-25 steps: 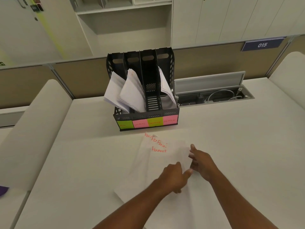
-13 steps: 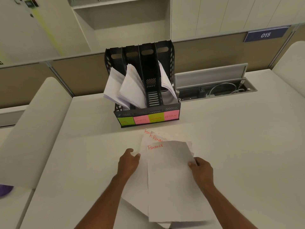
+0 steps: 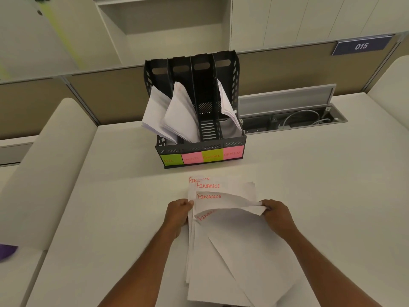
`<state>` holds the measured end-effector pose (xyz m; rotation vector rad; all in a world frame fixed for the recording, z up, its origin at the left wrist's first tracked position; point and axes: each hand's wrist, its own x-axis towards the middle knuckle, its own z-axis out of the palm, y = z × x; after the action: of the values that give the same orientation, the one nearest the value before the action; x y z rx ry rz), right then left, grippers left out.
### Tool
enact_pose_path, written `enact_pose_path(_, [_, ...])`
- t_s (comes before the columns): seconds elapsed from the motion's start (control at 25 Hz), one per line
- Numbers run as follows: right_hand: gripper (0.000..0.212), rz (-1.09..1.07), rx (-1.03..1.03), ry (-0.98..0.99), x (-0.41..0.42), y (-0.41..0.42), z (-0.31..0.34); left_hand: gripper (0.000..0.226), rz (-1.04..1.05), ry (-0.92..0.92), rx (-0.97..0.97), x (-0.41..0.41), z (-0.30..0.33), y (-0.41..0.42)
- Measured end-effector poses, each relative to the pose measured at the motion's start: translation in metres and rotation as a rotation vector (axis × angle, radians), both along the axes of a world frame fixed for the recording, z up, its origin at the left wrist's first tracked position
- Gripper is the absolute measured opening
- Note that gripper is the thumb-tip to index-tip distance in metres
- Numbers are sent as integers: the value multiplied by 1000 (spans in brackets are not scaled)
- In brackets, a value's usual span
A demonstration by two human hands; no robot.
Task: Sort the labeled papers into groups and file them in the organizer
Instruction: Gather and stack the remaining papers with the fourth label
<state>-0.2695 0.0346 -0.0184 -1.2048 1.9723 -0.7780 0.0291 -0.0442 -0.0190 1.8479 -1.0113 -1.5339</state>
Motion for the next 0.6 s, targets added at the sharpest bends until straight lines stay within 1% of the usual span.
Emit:
enact_pose_path(0.08, [19, -5, -14, -10, 2, -2, -3, 12, 58, 49, -37, 1, -5, 0])
enact_pose_path(0.2, [9, -31, -1, -123, 10, -8, -2, 16, 121, 119, -111, -2, -8, 0])
enact_pose_path(0.32, [12, -181, 2, -286, 12, -13, 1, 23, 144, 198, -185, -5, -8, 1])
enact_pose_path(0.4, [14, -254, 2, -379, 12, -17, 4, 32, 147, 255, -212, -8, -7, 2])
enact_pose_path(0.48, [14, -246, -6, -379, 11, -22, 7, 41, 143, 288, -230, -9, -6, 1])
enact_pose_path(0.6, [24, -169, -81, -242, 12, -22, 8, 42, 139, 335, -252, -8, -2, -3])
